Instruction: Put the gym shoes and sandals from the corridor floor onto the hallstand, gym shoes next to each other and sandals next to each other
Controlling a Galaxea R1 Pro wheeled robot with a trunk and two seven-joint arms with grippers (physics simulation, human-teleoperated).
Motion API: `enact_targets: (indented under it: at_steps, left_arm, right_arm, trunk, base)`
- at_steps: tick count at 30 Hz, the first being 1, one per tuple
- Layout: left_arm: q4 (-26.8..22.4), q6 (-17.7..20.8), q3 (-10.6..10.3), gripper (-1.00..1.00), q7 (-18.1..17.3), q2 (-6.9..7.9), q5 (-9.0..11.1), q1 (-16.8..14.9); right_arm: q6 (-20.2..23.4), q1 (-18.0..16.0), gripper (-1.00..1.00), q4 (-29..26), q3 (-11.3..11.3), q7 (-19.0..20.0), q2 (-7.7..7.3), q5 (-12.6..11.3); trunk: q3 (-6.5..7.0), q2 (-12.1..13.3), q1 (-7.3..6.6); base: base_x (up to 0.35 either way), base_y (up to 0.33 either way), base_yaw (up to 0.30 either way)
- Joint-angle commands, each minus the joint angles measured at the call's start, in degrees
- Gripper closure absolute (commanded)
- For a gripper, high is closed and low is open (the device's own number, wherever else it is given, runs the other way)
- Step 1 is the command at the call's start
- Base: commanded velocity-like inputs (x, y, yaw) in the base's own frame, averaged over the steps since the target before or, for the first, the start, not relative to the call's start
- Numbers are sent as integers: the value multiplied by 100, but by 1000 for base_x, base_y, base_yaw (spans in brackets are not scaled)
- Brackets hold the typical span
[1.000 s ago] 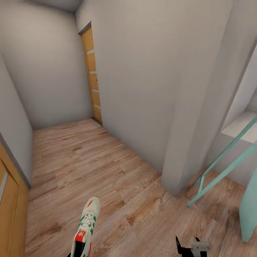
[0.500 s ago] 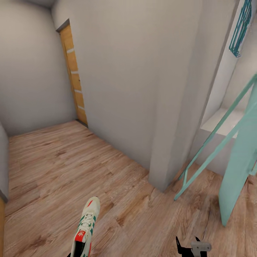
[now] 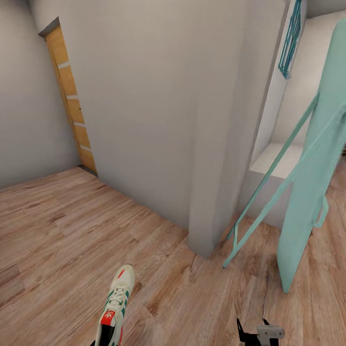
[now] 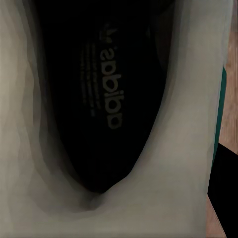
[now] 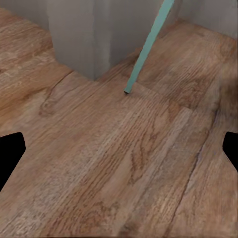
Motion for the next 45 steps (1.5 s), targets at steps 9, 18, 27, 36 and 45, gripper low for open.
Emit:
enact_targets:
  at_steps: [9,18,27,36,45]
  left_arm:
    - [0,-15,-20,100,11,4,-10,-2]
    - [0,-15,-20,100,9,4,-10,-2]
    - [0,-15,-20,100,11,4,-10,-2]
    - [0,-15,-20,100,12,4,-10,-2]
    - [0,-15,-20,100,12,4,-9,-2]
  right_arm:
    - [-14,-4,-100,3,-35,-8,1,38]
    - [-14,-4,-100,3,-35,-11,2,38]
    - [-14,-4,-100,4,-35,-11,2,38]
    - [-14,-4,-100,4,-35,-11,3,38]
    - [-14,-4,-100,9,-35,-11,3,38]
  trunk:
    - [-5,-2,-1]
    - [-7,-2,-1]
    - [-26,-2,-1]
    - [-49,-2,-1]
    - [-72,-2,-1]
  base:
    - [2,1,-271]
    - [0,0,-271]
    - [0,0,-271]
    - [0,0,-271]
    - [0,0,-271]
